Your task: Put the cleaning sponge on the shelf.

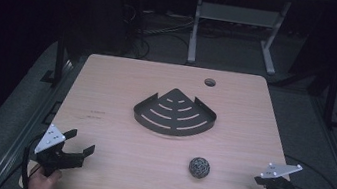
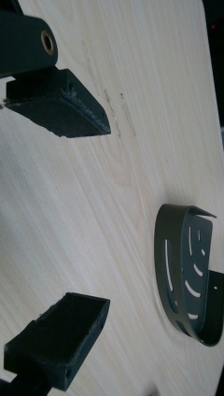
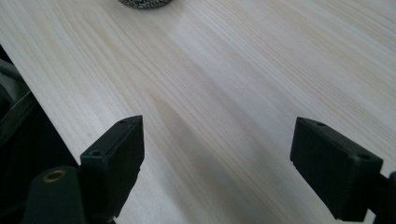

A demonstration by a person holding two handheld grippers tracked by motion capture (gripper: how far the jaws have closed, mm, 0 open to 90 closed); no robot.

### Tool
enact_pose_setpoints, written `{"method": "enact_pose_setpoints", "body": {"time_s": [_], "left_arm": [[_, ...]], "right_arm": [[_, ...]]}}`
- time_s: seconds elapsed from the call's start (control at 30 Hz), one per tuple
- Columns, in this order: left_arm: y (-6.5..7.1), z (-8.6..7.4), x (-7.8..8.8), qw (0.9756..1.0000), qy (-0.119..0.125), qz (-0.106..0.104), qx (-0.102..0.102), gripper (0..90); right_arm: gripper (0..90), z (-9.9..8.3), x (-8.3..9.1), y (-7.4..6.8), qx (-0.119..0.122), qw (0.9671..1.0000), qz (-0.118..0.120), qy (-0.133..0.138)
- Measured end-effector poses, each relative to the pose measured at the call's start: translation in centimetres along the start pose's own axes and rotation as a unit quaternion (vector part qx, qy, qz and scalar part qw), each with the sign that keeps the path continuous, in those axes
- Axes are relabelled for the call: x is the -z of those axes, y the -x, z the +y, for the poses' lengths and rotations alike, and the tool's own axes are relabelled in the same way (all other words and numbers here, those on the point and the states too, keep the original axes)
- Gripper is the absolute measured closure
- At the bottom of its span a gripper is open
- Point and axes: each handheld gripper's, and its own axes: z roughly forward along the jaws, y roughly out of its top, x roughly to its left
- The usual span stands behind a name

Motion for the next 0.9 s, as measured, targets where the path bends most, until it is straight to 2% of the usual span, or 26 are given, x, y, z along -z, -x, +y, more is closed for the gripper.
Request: {"method": "enact_pose_setpoints", "body": {"time_s": [0.07,0.27,0.5,0.67,0.9], "left_arm": [[0.0,0.1,0.0,1.0000,0.001,-0.006,0.001,13.3],[0.0,0.0,0.1,1.0000,0.003,-0.002,-0.002,13.3],[0.1,0.1,0.4,0.9999,0.015,0.000,0.002,13.3],[0.0,0.1,0.6,0.9998,0.017,0.002,0.001,13.3],[0.2,0.2,0.5,0.9998,0.019,-0.003,0.000,13.3]], "right_arm": [[16.9,0.4,-0.1,-0.2,0.003,1.0000,0.001,-0.003],[16.9,1.5,-0.3,-1.0,0.020,0.9998,0.003,-0.003],[16.9,2.8,-1.0,-1.8,0.041,0.9990,0.008,-0.015],[16.8,3.7,-1.1,-2.1,0.046,0.9988,0.012,-0.016],[16.8,6.5,-2.6,-3.7,0.084,0.9955,0.020,-0.040]]}}
